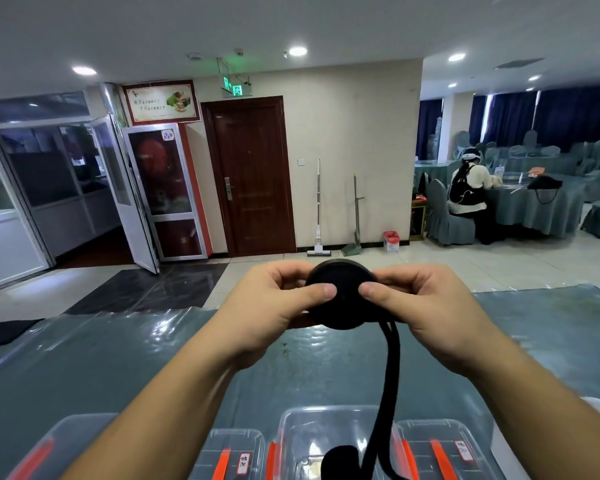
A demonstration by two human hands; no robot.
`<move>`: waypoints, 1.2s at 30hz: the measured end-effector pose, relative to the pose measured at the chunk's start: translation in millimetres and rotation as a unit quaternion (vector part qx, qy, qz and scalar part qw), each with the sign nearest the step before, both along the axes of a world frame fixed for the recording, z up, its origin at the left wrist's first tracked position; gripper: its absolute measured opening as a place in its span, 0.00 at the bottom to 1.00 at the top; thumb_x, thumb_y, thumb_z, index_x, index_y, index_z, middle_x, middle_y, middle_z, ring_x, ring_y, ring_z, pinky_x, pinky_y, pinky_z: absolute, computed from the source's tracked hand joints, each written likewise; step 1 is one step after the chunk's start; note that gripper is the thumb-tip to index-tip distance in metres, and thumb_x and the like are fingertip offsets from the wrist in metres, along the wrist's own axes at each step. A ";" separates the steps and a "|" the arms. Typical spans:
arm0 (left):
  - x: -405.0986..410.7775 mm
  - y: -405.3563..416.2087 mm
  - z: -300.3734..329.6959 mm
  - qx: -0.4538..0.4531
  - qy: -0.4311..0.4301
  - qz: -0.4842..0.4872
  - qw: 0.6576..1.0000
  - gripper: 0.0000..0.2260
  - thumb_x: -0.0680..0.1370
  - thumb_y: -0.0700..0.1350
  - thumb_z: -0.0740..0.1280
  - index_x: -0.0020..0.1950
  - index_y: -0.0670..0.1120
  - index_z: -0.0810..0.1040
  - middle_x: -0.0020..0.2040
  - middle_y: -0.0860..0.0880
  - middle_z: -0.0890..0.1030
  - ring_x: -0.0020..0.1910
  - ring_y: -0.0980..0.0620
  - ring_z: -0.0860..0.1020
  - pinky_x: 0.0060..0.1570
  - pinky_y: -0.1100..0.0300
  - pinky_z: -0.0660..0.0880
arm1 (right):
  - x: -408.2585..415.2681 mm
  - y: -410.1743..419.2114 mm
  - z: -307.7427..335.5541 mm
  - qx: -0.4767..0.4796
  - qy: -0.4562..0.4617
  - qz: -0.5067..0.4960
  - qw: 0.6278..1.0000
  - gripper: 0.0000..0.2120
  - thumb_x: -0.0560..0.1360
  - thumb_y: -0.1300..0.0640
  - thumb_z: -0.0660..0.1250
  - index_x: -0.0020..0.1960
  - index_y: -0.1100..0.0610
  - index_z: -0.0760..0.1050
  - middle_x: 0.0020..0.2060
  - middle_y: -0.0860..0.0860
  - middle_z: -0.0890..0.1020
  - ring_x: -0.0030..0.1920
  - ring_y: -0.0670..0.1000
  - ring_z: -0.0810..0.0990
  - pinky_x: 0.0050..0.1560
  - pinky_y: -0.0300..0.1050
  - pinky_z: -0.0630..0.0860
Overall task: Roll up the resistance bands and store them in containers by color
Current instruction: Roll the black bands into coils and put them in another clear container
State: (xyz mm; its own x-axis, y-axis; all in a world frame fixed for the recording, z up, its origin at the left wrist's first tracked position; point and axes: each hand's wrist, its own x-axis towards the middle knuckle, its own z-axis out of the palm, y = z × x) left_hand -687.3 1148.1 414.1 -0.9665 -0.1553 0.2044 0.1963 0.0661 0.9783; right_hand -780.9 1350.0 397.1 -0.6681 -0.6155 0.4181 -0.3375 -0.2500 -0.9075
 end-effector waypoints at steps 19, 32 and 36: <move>0.5 -7.3 11.6 -0.169 0.014 -0.022 0.985 0.09 0.77 0.35 0.74 0.52 0.48 0.88 0.47 0.46 0.88 0.47 0.52 0.87 0.46 0.62 0.80 | -3.0 -2.3 3.3 0.059 0.044 0.013 0.997 0.08 0.77 0.59 0.73 0.53 0.52 0.88 0.47 0.54 0.90 0.50 0.53 0.89 0.51 0.40 0.82; -0.6 -11.6 12.3 -0.131 0.018 -0.019 0.991 0.08 0.75 0.40 0.77 0.53 0.49 0.89 0.48 0.46 0.89 0.47 0.50 0.87 0.46 0.61 0.80 | -3.6 -11.9 -1.7 0.008 0.015 0.040 0.999 0.10 0.77 0.53 0.72 0.56 0.53 0.87 0.51 0.55 0.89 0.54 0.55 0.88 0.56 0.44 0.83; -0.1 -4.7 5.4 0.000 0.026 -0.009 1.000 0.13 0.71 0.43 0.75 0.54 0.41 0.87 0.48 0.42 0.87 0.44 0.50 0.86 0.41 0.61 0.81 | 0.5 -14.6 -4.8 -0.054 -0.015 0.051 0.997 0.12 0.79 0.54 0.69 0.60 0.53 0.86 0.54 0.55 0.88 0.57 0.56 0.87 0.57 0.45 0.83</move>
State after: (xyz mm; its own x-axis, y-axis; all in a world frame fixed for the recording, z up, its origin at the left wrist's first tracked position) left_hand -687.4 1143.5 419.5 -0.9570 -0.1380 0.2552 0.2488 0.0618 0.9666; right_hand -780.4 1335.5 392.3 -0.6170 -0.6336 0.4667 -0.2779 -0.3793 -0.8825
